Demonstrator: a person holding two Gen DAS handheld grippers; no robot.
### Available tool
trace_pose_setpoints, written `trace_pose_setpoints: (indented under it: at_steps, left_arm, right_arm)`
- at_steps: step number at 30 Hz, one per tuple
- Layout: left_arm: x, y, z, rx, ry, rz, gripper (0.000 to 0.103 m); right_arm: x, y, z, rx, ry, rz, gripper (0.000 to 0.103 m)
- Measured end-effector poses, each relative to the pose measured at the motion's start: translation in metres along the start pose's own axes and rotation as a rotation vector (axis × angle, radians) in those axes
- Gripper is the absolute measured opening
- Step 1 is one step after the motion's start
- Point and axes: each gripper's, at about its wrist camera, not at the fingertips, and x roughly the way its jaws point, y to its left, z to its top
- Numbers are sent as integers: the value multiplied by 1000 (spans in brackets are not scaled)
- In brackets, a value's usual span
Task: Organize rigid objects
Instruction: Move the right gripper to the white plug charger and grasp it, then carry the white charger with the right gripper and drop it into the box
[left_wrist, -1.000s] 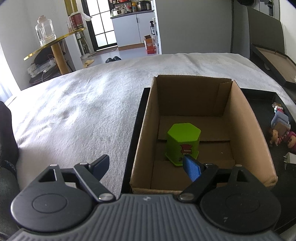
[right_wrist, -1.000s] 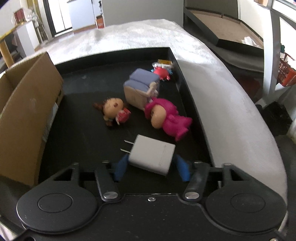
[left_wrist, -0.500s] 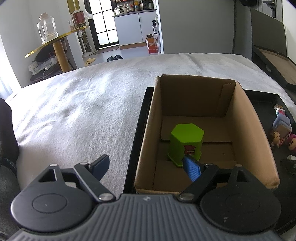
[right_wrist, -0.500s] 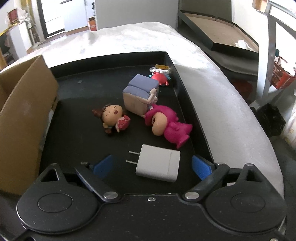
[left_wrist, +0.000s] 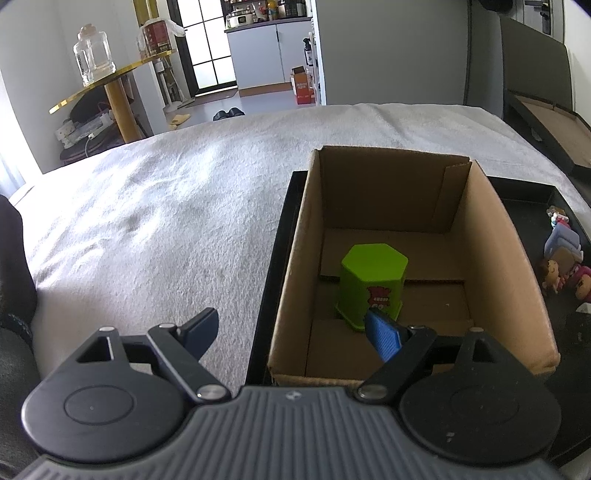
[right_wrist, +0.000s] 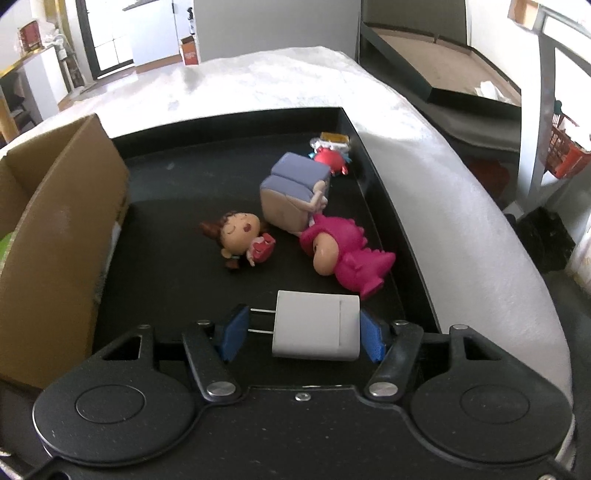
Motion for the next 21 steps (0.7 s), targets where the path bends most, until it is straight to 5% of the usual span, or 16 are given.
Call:
trace_pose_setpoints:
  at_steps: [21]
  left_arm:
    - [-9,10,0,-26,-21,-7,85]
  right_arm:
    - [-50,37,22,-131,-160,96,61]
